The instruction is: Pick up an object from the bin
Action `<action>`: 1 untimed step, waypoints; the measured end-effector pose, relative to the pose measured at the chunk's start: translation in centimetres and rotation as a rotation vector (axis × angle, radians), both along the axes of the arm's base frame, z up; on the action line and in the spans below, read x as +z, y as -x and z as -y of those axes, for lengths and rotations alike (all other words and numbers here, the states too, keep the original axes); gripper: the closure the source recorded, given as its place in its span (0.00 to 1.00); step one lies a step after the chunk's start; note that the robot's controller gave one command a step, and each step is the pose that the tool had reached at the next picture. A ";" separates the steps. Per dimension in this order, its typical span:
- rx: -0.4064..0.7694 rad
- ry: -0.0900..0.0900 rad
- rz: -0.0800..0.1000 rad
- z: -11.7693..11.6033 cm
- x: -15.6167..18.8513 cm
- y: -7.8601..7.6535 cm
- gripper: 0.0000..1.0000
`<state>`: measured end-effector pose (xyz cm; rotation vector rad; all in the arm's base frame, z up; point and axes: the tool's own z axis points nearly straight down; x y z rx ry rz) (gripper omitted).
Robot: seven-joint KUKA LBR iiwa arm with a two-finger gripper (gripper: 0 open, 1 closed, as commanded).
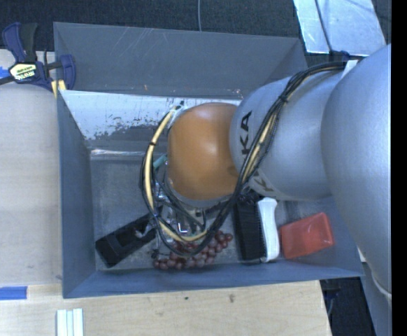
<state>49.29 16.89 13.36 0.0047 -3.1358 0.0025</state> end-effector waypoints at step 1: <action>-0.002 -0.002 0.007 0.0 0.5 -0.2 0.00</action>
Offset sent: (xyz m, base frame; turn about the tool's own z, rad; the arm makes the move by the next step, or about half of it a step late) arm 0.0254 -0.0096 -0.0636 -0.4847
